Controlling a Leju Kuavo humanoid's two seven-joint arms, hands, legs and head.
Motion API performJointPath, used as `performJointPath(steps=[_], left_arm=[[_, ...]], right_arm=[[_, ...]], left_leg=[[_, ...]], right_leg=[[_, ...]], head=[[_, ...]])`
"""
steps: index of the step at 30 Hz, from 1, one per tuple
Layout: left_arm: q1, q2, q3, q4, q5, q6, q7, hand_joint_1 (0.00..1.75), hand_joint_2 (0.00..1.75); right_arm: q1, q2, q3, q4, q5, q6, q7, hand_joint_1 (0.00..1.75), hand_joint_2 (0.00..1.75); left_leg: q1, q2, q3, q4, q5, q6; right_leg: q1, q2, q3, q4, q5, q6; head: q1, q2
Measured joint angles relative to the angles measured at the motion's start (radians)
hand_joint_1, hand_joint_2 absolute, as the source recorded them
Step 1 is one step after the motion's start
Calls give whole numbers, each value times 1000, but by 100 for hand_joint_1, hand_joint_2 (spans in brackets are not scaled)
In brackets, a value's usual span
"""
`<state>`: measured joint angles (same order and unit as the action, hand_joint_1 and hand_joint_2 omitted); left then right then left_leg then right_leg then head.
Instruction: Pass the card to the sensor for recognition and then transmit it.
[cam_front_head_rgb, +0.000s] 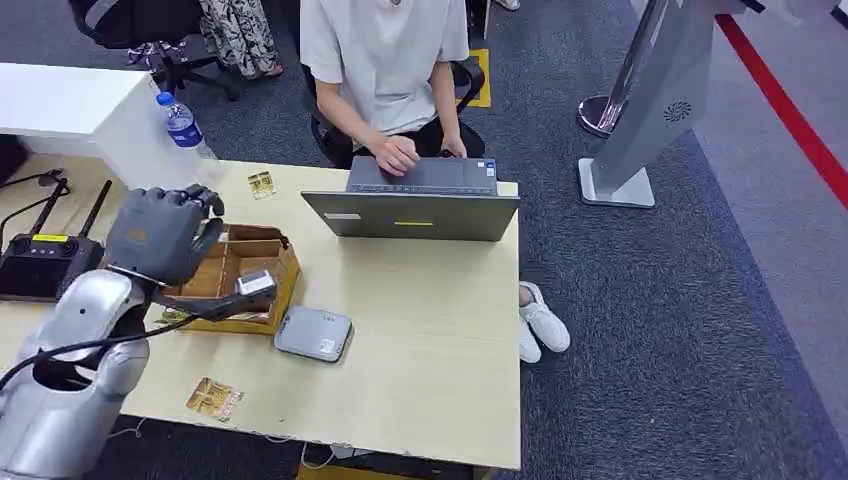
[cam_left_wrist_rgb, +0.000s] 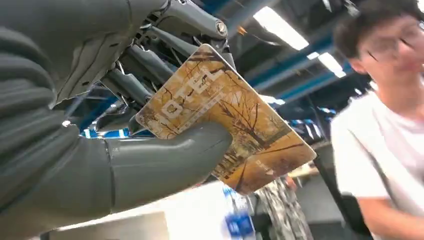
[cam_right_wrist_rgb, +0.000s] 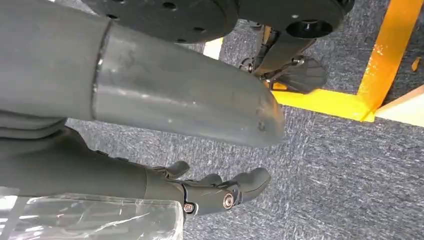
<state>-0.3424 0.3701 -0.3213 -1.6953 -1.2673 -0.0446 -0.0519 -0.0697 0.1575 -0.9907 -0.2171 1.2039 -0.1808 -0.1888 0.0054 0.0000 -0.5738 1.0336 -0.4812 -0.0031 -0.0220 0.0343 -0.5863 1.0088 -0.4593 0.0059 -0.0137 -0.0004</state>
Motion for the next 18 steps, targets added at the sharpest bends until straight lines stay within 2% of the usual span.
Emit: performJointPath(steps=[11,18], left_arm=[[49,23,-78,52,10,-60,-1,175,175],[50,19,-128,79,19,-52,-20,175,175]], right_arm=[[-1,-3,-8,0,0,0,1,0,0],[-3,-3,-9,0,2,3,8,0,0]], left_leg=[[0,0,-1,0,0,0],[0,0,-1,0,0,0]], right_leg=[[0,-1,0,0,0,1],[0,-1,0,0,0,1]], head=[[0,0],[0,0]])
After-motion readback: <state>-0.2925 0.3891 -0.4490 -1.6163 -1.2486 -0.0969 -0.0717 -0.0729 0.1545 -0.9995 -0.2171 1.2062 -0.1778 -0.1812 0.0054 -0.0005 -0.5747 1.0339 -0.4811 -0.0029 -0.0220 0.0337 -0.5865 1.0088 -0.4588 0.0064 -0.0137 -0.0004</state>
